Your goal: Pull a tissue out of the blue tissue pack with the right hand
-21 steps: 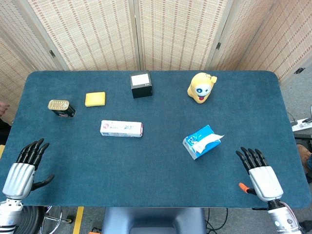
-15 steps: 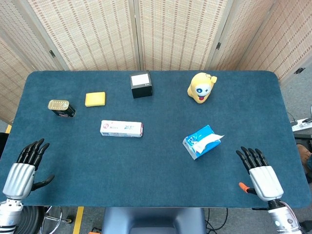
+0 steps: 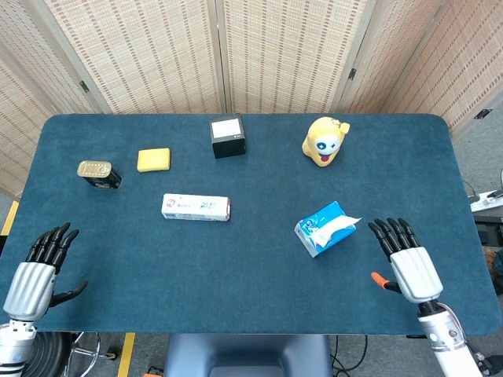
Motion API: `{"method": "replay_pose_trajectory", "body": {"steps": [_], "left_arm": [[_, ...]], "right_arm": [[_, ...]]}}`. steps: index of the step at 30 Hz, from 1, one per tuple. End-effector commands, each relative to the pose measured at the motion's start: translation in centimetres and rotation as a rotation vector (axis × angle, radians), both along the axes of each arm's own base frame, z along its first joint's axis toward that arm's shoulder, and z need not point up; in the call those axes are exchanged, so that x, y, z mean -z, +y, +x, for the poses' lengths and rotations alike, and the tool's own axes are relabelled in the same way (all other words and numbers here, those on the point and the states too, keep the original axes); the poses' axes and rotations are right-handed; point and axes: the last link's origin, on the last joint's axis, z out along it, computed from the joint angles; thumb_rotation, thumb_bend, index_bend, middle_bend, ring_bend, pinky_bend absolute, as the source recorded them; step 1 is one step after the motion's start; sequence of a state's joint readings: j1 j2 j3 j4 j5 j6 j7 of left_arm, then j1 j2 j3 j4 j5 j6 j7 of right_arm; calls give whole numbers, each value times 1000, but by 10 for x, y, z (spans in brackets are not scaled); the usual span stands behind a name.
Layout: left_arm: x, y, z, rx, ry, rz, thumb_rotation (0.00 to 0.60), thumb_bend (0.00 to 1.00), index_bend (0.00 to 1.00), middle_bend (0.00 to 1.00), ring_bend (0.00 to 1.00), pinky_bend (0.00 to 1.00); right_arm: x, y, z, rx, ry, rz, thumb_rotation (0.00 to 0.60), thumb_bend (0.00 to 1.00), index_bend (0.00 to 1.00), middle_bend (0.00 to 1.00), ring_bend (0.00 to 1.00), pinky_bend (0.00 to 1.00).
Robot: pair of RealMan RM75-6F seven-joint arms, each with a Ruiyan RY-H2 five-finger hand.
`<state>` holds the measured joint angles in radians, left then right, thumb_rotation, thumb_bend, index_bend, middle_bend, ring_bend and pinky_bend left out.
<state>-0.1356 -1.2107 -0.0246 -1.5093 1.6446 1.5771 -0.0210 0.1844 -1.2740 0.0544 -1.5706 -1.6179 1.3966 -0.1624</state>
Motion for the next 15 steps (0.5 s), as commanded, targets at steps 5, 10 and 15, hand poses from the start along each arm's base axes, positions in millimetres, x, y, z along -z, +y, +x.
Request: {"method": "replay_pose_trajectory", "body": {"steps": [5,10,15], "left_arm": [[-2,0,0,-2,-11,0,600,221,0,0,0,142],[-5,-1,-1,-1,-25,3,600,222,0,0,0,142],[-4,-1,0,3,-20,-6,600,222,0,0,0,142]], "right_arm": [[23,-42,30,-14,57,8,600,117,218,167,0,0],[41,-65,42,11,90,20,600,139,274,217,0,0],[57,-79,51,20,82,32,600,182,363,267,0,0]]}}
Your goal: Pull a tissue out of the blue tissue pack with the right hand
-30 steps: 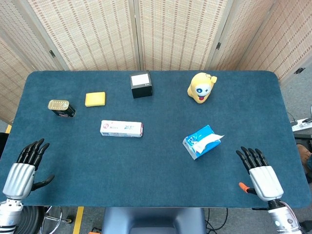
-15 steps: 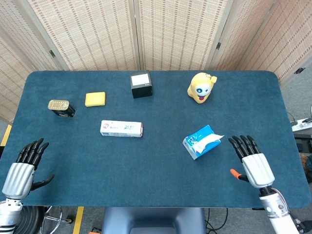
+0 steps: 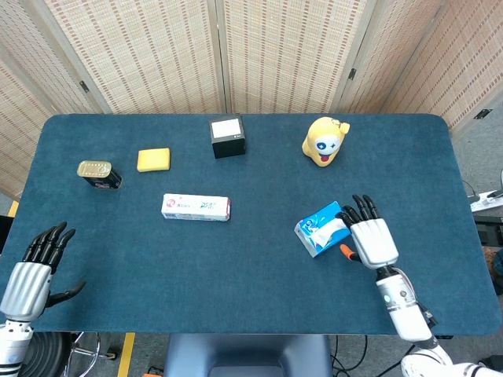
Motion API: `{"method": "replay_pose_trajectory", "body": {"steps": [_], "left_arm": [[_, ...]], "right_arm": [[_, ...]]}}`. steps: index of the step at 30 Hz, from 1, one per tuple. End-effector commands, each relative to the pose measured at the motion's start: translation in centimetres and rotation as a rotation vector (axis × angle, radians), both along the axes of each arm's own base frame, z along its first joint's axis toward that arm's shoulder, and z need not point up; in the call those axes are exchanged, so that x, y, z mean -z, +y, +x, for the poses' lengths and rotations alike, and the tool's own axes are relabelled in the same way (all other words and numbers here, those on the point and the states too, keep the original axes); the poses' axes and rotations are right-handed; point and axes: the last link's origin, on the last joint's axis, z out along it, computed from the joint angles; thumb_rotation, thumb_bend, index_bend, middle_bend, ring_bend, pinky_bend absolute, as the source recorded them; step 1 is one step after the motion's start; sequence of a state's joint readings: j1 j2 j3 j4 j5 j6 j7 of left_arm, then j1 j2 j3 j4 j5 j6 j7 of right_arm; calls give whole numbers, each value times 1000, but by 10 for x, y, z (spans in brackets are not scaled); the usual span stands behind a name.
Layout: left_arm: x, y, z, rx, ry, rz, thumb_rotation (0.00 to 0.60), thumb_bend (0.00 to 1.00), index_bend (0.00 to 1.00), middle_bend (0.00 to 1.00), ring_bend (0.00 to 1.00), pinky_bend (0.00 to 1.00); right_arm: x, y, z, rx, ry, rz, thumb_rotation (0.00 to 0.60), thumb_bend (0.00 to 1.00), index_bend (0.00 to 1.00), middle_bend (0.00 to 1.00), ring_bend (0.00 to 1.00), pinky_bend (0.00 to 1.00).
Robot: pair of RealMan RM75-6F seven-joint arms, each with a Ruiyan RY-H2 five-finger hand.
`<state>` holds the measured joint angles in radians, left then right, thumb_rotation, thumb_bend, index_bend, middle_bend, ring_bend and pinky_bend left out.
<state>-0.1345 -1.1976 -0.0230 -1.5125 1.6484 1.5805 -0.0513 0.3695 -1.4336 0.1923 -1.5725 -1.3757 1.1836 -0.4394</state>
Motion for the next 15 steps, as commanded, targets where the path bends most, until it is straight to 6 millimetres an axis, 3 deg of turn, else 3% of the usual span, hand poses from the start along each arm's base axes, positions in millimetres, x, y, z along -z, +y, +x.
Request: {"method": "replay_pose_trajectory", "body": {"steps": [1,8,15], "left_arm": [[0,0,0,-1,-1,-1,600,222,0,0,0,142],[-1,0,0,1,-8,3,600,221,0,0,0,142],[-1,0,0,2,-5,3,600,222,0,0,0,142]], "right_arm": [[11,-10,6,-4,6,2,600,188,380,279,0,0],[23,-17,6,-1,34,-22,600,252,536,396,1,0],[22,-19,2,0,21,-58,600,376,674,494,83,16]]}}
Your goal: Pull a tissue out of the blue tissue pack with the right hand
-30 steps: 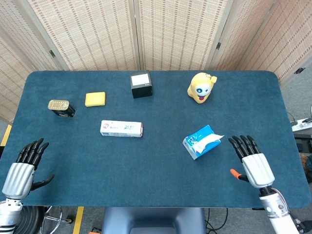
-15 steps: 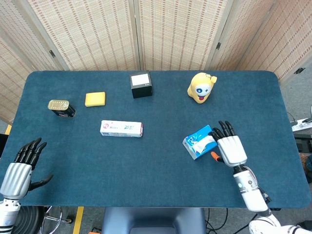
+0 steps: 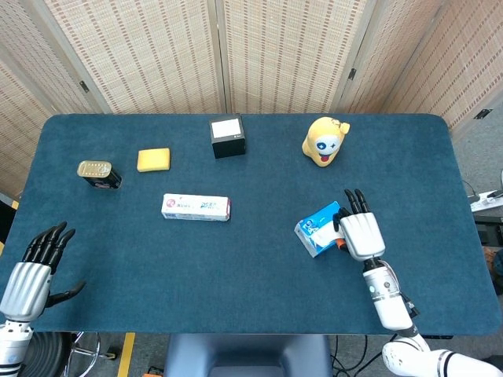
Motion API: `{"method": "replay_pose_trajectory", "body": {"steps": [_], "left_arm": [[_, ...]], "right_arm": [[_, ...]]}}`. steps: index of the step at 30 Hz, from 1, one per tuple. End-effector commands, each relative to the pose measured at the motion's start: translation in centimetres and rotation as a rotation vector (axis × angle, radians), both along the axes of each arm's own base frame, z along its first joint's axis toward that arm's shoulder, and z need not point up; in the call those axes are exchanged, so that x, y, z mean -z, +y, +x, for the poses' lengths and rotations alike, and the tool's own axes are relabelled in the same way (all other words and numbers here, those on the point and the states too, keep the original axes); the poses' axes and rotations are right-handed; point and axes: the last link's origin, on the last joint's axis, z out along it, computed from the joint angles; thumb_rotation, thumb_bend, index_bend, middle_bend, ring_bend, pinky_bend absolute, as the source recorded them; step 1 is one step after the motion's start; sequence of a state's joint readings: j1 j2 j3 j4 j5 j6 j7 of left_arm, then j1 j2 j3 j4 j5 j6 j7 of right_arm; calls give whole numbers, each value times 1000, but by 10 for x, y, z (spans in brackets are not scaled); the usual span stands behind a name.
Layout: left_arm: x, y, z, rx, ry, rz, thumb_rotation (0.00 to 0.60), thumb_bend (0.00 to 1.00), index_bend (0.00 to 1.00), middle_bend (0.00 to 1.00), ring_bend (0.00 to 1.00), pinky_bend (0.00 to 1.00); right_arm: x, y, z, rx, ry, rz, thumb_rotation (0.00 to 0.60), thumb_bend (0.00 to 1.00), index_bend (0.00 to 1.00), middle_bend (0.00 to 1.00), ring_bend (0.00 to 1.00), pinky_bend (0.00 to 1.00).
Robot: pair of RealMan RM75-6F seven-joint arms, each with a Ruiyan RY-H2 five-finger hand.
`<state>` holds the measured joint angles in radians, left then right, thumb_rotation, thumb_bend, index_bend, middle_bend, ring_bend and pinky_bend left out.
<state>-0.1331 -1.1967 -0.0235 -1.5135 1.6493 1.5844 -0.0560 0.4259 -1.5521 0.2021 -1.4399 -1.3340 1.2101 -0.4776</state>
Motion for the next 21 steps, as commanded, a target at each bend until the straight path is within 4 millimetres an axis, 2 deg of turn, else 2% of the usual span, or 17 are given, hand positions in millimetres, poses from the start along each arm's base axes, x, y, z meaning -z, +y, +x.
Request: {"method": "replay_pose_trajectory", "body": {"steps": [1,8,12,17,21], "left_arm": [[0,0,0,1,0,1,600,222,0,0,0,142],[1,0,0,2,7,-1,600,222,0,0,0,142],[1,0,1,1,6,1,600,222,0,0,0,142],[1,0,1,1,7,3,600,222,0,0,0,142],[1,-1,1,3,11,3,600,222,0,0,0,142]], "right_arm": [[-2,0,-2,-2,-16,-19,600,378,684,502,92,19],[-14,4,-5,-21,-64,-52,600,384,712,529,125,50],[-33,16,3,-83,-132,-81,600,383,712,529,125,51],[-67,48,15,-195,-251,-130,600,383,712,529,128,51],[-85,79,11,-262,-318,-144,600,382,712,529,132,51]]}}
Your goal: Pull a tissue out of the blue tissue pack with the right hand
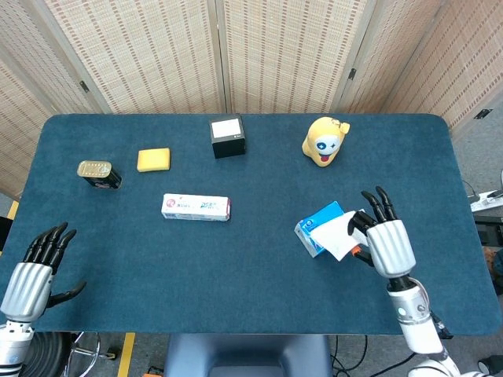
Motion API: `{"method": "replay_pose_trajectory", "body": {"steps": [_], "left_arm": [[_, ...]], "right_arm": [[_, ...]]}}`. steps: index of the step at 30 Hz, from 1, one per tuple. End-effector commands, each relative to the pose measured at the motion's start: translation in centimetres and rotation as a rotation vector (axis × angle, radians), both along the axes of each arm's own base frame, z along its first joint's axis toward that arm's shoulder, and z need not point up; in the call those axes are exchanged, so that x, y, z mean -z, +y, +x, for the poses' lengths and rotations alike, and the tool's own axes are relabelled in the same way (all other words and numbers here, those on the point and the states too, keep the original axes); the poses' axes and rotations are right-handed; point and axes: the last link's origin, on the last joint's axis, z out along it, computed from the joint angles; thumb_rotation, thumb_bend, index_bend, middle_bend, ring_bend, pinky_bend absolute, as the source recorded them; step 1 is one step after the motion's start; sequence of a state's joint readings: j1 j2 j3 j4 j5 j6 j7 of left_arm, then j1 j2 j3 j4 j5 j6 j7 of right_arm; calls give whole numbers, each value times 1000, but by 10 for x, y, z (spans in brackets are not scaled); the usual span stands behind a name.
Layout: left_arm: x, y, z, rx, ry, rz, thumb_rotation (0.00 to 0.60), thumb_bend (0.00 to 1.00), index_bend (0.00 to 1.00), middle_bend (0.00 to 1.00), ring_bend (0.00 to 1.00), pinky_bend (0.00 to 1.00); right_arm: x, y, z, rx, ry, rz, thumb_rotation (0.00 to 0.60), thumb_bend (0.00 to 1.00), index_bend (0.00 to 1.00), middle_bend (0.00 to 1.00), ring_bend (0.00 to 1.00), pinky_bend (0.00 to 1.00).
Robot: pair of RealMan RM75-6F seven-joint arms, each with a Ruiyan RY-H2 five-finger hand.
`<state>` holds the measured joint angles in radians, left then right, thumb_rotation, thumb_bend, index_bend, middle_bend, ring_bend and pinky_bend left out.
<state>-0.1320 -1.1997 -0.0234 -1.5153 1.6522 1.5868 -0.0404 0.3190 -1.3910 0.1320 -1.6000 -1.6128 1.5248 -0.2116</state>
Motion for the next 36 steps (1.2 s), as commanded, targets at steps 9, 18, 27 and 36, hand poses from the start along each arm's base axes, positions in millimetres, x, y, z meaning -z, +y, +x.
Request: {"method": "replay_pose_trajectory", "body": {"steps": [9,18,27,36], "left_arm": [[0,-1,1,0,4,3,600,222,0,0,0,142],[-1,-1,0,-3,1,10,600,222,0,0,0,142],[-2,0,-1,-5,-1,11,600,222,0,0,0,143],[-2,0,-1,-4,-2,12,600,222,0,0,0,142]], "right_arm": [[-10,78,-32,-78,-27,52,600,376,712,529,132,52],[12,84,-60,15,33,126,600,374,712,523,133,52],[14,82,-69,61,72,152,600,363,706,460,123,52],[8,88,-72,100,116,188,600,222,1,2,0,0]]}}
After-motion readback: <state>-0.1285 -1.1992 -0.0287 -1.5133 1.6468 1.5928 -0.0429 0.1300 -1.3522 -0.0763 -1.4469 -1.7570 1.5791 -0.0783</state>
